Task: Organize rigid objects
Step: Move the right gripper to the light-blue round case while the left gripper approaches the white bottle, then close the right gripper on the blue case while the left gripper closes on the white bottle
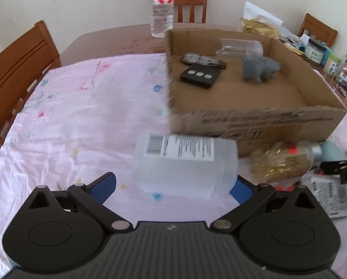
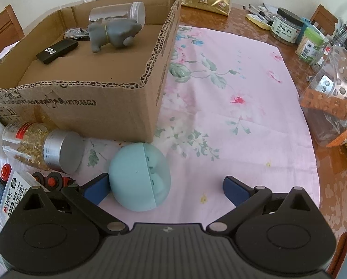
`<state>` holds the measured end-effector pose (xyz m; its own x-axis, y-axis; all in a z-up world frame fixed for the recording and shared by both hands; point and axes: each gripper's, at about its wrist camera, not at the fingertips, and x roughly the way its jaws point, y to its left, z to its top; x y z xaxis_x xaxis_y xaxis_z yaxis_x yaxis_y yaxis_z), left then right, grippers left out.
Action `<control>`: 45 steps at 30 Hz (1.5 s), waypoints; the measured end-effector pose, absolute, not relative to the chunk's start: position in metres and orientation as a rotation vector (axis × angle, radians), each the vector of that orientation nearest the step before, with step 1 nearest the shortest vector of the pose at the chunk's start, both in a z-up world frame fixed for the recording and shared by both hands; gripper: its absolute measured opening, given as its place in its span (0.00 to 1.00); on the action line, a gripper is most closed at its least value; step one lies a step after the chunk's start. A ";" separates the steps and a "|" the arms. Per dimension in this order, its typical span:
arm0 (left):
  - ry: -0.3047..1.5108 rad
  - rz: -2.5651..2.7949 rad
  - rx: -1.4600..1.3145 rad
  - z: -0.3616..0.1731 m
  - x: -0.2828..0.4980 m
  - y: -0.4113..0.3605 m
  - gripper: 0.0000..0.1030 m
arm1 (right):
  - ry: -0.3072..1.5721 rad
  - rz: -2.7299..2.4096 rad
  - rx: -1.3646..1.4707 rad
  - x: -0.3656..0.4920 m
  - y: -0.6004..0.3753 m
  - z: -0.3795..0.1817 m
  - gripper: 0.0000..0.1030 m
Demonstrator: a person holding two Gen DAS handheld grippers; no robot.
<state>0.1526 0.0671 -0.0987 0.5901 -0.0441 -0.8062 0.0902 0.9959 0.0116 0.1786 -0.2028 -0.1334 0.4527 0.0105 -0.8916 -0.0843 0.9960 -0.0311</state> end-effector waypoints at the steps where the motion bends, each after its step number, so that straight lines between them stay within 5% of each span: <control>1: 0.951 -0.072 0.042 -0.102 0.154 0.070 0.99 | 1.092 0.062 -0.077 0.177 -0.203 -0.134 1.00; 12: 1.003 -0.060 0.034 -0.120 0.160 0.066 0.99 | 1.073 0.207 -0.181 0.180 -0.195 -0.132 1.00; 26: 0.959 -0.028 0.082 -0.120 0.161 0.063 0.99 | 1.040 0.295 -0.210 0.175 -0.187 -0.121 0.57; 45: 0.845 -0.112 0.107 -0.110 0.157 0.062 0.89 | 1.065 0.195 -0.152 0.177 -0.212 -0.120 0.57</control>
